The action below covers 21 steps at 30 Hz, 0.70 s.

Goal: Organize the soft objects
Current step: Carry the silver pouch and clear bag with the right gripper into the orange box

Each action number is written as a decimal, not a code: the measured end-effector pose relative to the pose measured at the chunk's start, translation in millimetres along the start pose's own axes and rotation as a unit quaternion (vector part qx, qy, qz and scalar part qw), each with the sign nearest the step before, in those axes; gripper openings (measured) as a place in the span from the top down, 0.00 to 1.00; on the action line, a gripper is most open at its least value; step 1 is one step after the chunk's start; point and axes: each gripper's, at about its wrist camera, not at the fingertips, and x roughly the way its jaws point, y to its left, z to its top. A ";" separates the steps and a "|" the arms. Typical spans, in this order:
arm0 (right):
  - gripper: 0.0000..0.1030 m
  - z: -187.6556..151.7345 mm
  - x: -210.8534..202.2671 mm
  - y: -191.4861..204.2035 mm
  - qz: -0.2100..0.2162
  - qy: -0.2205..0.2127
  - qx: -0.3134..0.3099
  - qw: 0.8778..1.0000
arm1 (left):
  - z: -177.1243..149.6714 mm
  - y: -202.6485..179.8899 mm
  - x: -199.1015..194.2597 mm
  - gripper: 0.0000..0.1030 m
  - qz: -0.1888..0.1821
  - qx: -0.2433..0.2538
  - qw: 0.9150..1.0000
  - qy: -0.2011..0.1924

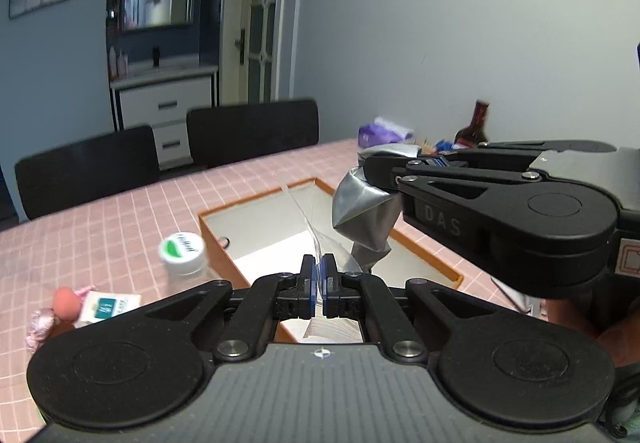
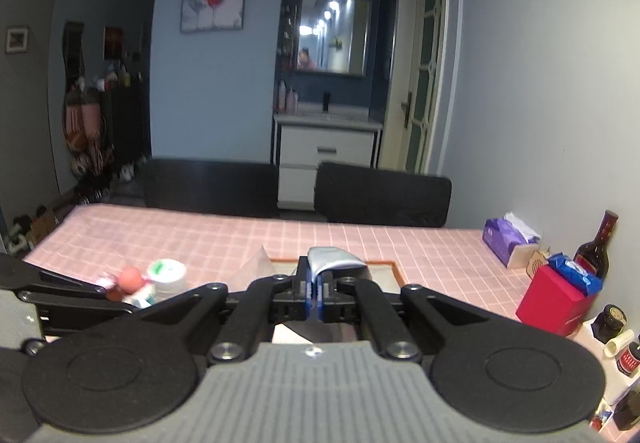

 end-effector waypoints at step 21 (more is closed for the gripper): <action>1.00 -44.0 170.7 -55.9 0.025 0.245 0.037 0.968 | 1.9 -14.3 145.7 0.91 0.069 -0.014 0.985 0.159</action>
